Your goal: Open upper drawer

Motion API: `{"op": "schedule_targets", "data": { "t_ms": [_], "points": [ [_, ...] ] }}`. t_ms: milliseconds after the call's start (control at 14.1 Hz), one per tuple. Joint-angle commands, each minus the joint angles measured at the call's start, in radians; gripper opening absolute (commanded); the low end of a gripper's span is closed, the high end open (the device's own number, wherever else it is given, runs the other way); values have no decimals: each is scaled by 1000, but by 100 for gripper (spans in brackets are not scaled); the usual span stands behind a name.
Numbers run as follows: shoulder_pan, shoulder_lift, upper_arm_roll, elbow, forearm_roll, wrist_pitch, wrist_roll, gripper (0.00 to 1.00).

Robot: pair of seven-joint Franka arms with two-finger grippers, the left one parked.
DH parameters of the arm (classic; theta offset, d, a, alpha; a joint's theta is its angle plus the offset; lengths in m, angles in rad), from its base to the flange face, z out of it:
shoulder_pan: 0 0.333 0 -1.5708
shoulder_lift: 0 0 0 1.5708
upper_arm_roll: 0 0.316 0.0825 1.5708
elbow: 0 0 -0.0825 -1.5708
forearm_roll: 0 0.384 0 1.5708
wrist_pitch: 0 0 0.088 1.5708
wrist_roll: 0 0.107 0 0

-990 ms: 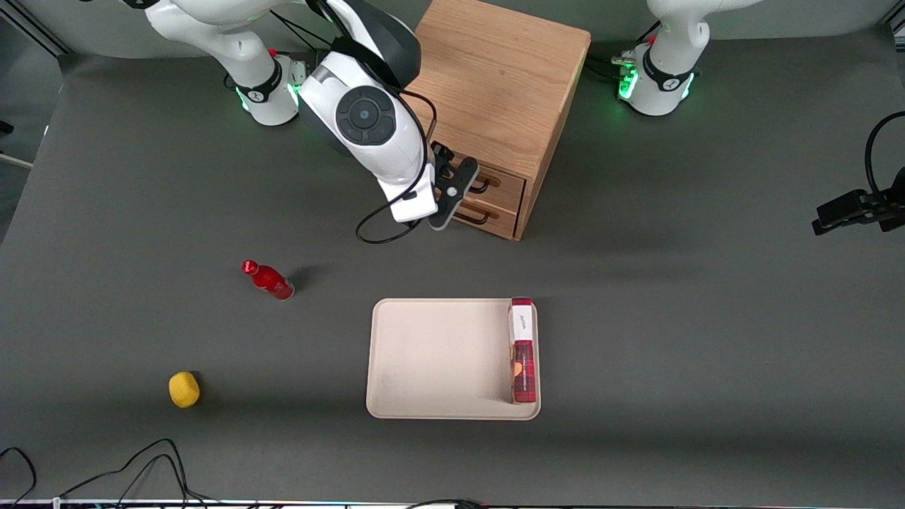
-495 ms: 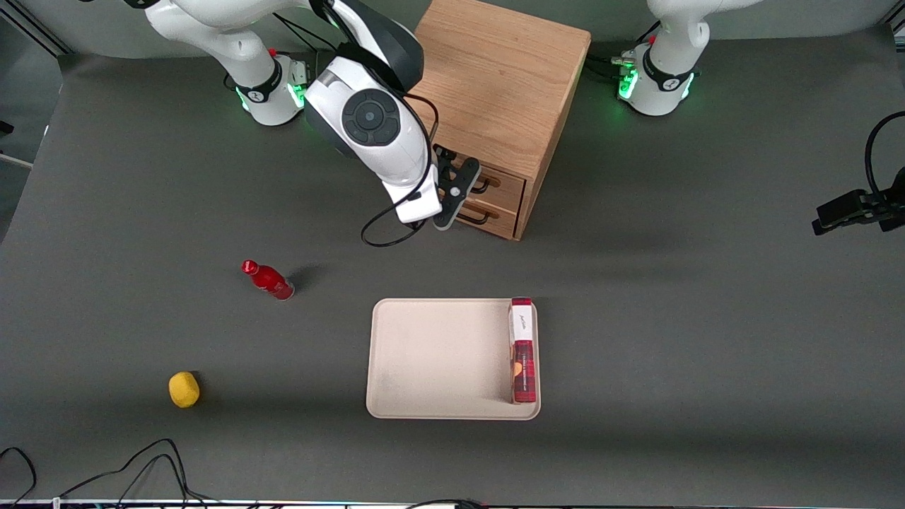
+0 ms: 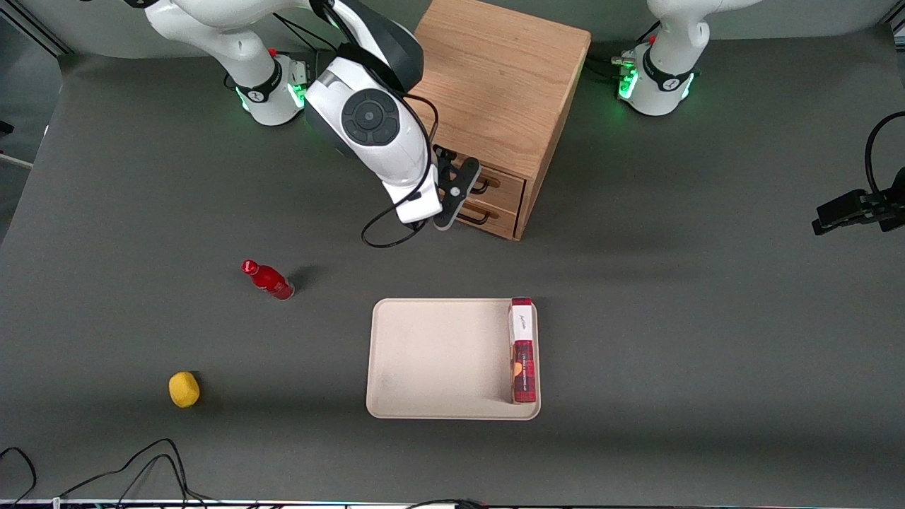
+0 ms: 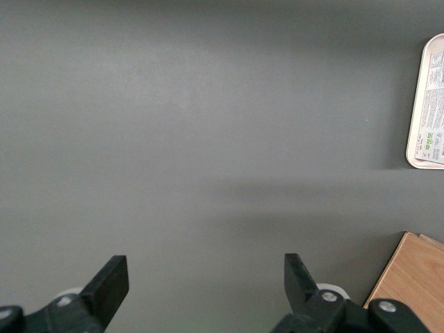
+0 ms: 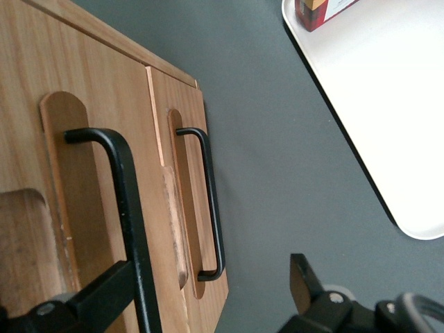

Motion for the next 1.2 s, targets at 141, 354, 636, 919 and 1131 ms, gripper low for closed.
{"op": "schedule_targets", "data": {
  "t_ms": [141, 354, 636, 919, 1131],
  "points": [
    [-5, -13, 2, -36, -3, -22, -17, 100],
    [-15, -20, 8, -34, -1, -42, -18, 100],
    [-113, -17, 112, -33, -1, -65, -20, 100],
    [-135, -13, 136, -30, -1, -65, -20, 100],
    [-132, 9, 133, -25, -3, -45, -18, 100]
  ]
}}
